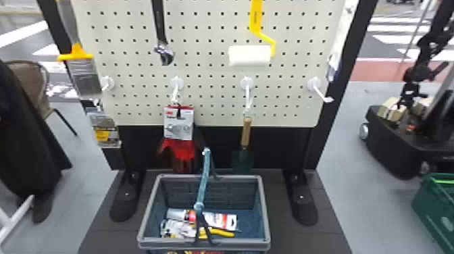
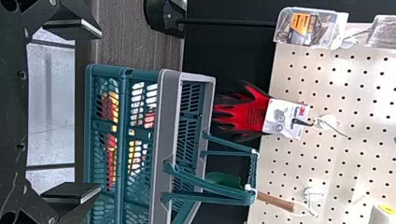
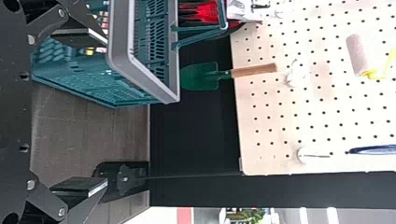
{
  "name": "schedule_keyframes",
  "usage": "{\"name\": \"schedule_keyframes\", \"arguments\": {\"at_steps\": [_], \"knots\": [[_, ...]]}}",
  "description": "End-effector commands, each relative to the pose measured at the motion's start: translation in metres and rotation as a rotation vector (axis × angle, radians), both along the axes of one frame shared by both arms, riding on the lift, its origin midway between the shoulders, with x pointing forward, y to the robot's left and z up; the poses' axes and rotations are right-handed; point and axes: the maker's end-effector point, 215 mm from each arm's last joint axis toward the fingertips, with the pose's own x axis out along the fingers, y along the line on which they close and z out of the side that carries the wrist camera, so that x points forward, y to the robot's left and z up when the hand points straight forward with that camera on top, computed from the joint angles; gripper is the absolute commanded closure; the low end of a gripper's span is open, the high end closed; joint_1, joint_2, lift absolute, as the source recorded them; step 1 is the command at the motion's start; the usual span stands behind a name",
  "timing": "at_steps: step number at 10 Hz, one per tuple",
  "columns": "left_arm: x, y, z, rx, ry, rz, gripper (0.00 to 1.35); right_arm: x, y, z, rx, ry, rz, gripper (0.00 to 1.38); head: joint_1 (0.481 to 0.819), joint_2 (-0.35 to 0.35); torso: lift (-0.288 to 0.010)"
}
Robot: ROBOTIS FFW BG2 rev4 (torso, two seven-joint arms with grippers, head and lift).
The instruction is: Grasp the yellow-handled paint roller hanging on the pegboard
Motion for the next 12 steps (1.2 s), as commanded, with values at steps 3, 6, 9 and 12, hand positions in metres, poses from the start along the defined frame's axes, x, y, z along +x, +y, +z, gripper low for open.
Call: {"name": "schedule_keyframes", "arguments": {"at_steps": [3,6,9,12], "knots": [[0.001,-0.001,0.000,0.000,0.000,-0.003,0.15,0.002,-0.001,-0.002,-0.005,0.001,0.002,0.23,0.549,0.000,-0.100],[0.000,-0.001,0.000,0.001,0.000,-0.008,0.15,0.000,-0.002,-0.004,-0.004,0.005,0.000,0.23,0.549,0.000,-0.100],[0.000,-0.003,-0.001,-0.001,0.005,-0.014,0.15,0.034,0.020,0.048,-0.035,-0.069,0.109,0.23,0.549,0.000,-0.100],[0.007,-0.009,0.003,0.004,-0.010,-0.032,0.15,0.076,0.031,0.085,-0.093,-0.136,0.241,0.23,0.549,0.000,-0.100]]}}
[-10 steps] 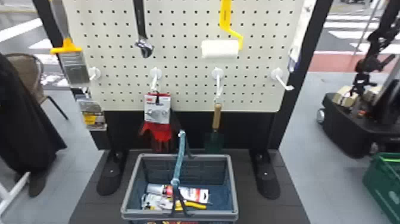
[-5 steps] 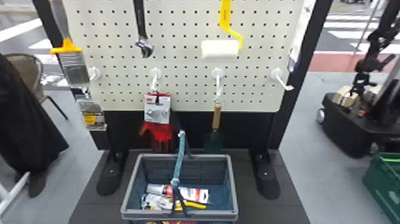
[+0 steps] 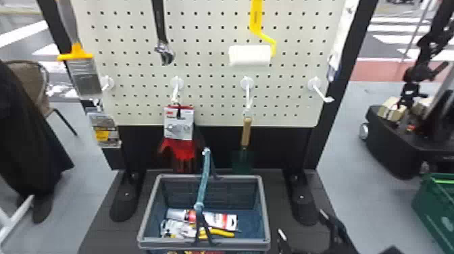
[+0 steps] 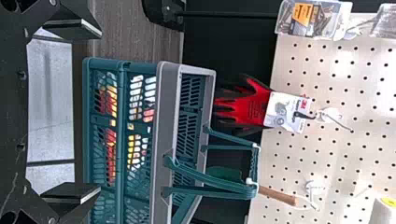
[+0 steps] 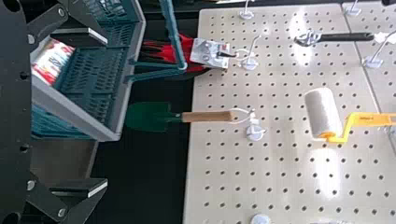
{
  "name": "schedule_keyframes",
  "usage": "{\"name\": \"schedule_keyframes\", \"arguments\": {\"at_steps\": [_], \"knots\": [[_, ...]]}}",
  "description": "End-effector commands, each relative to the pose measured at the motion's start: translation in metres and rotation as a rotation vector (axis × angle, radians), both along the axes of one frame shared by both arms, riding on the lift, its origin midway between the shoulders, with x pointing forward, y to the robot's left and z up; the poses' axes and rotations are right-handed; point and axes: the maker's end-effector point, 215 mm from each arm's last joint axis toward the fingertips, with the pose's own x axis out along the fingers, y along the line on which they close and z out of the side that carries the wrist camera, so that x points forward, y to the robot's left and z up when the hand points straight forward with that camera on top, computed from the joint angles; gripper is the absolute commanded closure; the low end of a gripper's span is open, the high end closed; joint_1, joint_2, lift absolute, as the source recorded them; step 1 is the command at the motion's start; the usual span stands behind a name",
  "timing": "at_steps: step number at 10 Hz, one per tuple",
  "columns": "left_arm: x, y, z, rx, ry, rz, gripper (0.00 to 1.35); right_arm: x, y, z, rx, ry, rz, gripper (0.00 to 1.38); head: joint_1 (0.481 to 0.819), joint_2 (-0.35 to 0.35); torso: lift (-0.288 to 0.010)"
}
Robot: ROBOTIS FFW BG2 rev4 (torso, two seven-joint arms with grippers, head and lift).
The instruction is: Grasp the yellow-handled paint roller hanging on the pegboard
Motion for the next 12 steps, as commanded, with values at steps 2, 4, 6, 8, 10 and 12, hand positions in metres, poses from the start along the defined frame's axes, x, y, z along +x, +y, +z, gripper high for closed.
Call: {"name": "schedule_keyframes", "arguments": {"at_steps": [2,4,6,8,10,12], "knots": [[0.006,-0.007,0.002,0.003,-0.005,-0.025,0.15,0.041,-0.030,0.047,-0.087,-0.083,-0.008,0.23,0.549,0.000,-0.100],[0.018,-0.018,0.008,0.004,-0.022,-0.069,0.15,0.079,-0.063,0.109,-0.180,-0.186,-0.022,0.23,0.549,0.000,-0.100],[0.030,-0.027,0.013,0.010,-0.034,-0.106,0.15,0.105,-0.064,0.156,-0.168,-0.252,0.006,0.23,0.549,0.000,-0.100],[0.033,-0.031,0.012,0.017,-0.032,-0.123,0.15,0.118,-0.062,0.177,-0.090,-0.257,0.038,0.23,0.549,0.000,-0.100],[0.033,-0.037,0.009,0.016,-0.021,-0.140,0.15,0.130,-0.050,0.209,-0.053,-0.274,0.102,0.23,0.549,0.000,-0.100],[0.040,-0.048,0.013,0.013,-0.029,-0.173,0.15,0.128,-0.035,0.244,-0.043,-0.308,0.174,0.23,0.549,0.000,-0.100]]}}
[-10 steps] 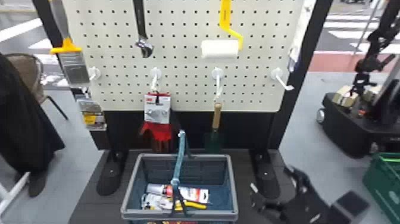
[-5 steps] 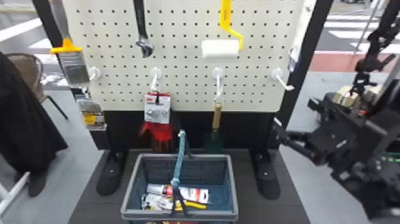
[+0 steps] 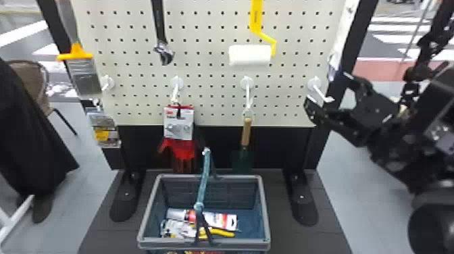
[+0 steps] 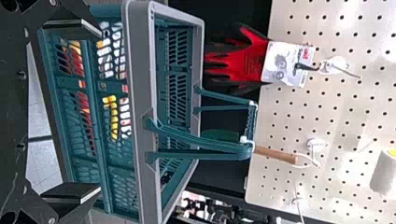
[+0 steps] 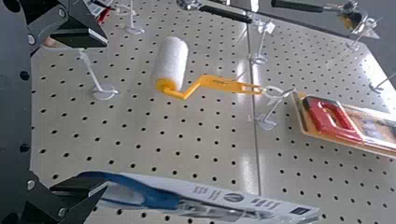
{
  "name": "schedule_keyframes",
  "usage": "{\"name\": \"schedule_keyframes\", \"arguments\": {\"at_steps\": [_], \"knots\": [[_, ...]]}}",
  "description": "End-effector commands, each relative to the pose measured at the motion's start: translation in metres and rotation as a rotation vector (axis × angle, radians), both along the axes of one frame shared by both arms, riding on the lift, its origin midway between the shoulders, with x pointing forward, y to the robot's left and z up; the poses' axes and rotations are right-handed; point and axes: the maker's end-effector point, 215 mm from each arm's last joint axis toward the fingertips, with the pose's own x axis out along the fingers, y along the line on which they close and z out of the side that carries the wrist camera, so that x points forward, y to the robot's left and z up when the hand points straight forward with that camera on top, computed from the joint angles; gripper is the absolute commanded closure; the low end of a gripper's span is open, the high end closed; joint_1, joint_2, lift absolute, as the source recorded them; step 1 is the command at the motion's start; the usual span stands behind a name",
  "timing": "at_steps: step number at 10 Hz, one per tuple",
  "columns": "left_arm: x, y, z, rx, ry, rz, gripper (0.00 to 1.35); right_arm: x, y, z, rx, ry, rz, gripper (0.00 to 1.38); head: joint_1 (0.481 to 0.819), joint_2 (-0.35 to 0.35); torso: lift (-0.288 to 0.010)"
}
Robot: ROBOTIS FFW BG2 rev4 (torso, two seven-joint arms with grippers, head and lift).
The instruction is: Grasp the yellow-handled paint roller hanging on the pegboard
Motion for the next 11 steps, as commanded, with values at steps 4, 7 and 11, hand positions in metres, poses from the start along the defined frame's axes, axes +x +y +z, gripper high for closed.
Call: {"name": "schedule_keyframes", "arguments": {"at_steps": [4,7,11], "knots": [[0.002,-0.008,-0.002,-0.003,0.012,-0.022,0.15,0.005,0.038,0.077,-0.004,-0.111,0.101,0.24,0.549,0.000,-0.100],[0.005,-0.012,-0.004,-0.003,0.020,-0.031,0.15,0.027,0.067,0.109,-0.012,-0.141,0.180,0.24,0.549,0.000,-0.100],[0.009,-0.016,-0.009,-0.010,0.033,-0.034,0.15,0.066,0.096,0.121,-0.038,-0.112,0.250,0.25,0.549,0.000,-0.100]]}}
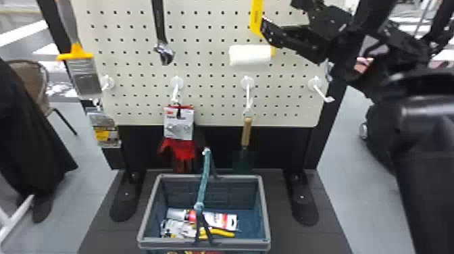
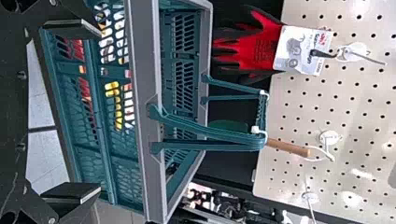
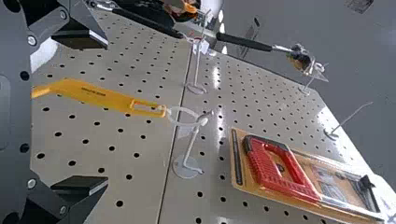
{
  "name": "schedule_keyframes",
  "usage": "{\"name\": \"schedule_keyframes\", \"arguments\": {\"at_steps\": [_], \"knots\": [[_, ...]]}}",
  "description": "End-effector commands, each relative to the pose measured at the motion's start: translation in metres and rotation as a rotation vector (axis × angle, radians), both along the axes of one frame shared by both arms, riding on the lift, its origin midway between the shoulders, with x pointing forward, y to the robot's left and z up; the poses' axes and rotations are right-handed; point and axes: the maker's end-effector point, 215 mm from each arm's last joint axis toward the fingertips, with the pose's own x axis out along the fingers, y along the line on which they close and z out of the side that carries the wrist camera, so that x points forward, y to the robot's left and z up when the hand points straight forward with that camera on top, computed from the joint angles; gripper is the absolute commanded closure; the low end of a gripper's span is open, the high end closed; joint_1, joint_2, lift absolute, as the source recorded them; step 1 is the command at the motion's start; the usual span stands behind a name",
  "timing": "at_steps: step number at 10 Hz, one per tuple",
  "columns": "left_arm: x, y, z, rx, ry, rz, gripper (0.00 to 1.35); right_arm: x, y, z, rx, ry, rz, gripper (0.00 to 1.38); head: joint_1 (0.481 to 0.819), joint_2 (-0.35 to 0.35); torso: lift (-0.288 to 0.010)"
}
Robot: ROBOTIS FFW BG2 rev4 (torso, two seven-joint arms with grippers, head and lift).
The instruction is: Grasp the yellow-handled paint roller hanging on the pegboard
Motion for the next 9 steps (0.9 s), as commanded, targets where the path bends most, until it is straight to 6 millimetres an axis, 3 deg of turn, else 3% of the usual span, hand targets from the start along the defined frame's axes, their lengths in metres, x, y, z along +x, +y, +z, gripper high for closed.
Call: {"name": "schedule_keyframes", "arguments": {"at_steps": [1,6,7,8,9], "knots": [[0.005,-0.004,-0.002,-0.005,0.001,-0.005,0.15,0.017,0.011,-0.002,-0.024,0.028,0.025,0.25,0.549,0.000,-0.100],[0.012,-0.005,-0.006,-0.013,0.005,-0.015,0.15,0.041,0.030,-0.011,-0.095,0.099,0.086,0.27,0.549,0.000,-0.100],[0.012,-0.007,-0.010,-0.012,0.012,-0.019,0.15,0.043,0.034,-0.005,-0.112,0.094,0.098,0.38,0.549,0.000,-0.100],[0.012,-0.008,-0.010,-0.015,0.013,-0.022,0.15,0.041,0.034,-0.004,-0.119,0.090,0.099,0.60,0.549,0.000,-0.100],[0.012,-0.008,-0.010,-0.016,0.014,-0.021,0.15,0.040,0.033,-0.003,-0.123,0.093,0.098,0.65,0.549,0.000,-0.100]]}}
